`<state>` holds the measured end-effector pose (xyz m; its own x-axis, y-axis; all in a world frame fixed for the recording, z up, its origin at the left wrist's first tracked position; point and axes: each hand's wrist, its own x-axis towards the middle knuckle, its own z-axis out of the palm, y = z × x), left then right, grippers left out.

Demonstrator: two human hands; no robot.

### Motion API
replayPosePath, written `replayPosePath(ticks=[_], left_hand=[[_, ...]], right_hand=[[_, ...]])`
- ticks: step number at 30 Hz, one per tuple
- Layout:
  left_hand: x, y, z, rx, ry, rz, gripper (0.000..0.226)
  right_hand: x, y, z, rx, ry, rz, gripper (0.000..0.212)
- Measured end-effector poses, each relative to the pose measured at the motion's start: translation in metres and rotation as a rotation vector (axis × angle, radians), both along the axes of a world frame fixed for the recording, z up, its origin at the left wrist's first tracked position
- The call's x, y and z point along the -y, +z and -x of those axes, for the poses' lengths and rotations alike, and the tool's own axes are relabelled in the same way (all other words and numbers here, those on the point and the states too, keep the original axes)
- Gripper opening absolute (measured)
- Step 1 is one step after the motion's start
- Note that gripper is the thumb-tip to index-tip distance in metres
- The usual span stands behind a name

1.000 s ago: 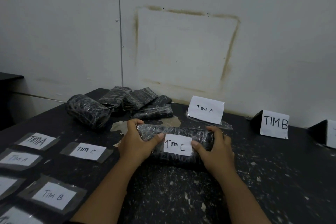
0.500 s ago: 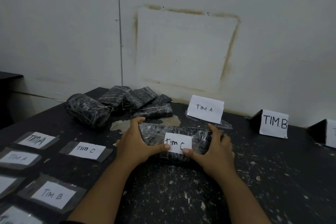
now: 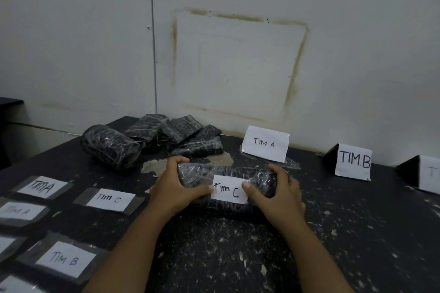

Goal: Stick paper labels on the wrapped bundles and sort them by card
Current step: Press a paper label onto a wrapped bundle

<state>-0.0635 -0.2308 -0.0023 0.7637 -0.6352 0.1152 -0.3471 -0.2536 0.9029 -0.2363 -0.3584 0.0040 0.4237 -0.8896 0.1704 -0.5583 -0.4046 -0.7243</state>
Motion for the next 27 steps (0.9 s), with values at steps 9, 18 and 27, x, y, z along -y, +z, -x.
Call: replayPosePath(ticks=[9, 18, 27], left_hand=[[0.011, 0.003, 0.018, 0.104, 0.278, -0.028, 0.075], [0.006, -0.001, 0.010, 0.071, 0.170, 0.031, 0.058], [0.009, 0.002, 0.014, 0.120, 0.254, -0.065, 0.073]], right_hand=[[-0.004, -0.002, -0.013, 0.072, -0.193, 0.066, 0.054], [-0.004, -0.006, -0.009, 0.184, -0.148, 0.126, 0.028], [-0.004, 0.000, -0.009, 0.011, -0.124, 0.037, 0.063]])
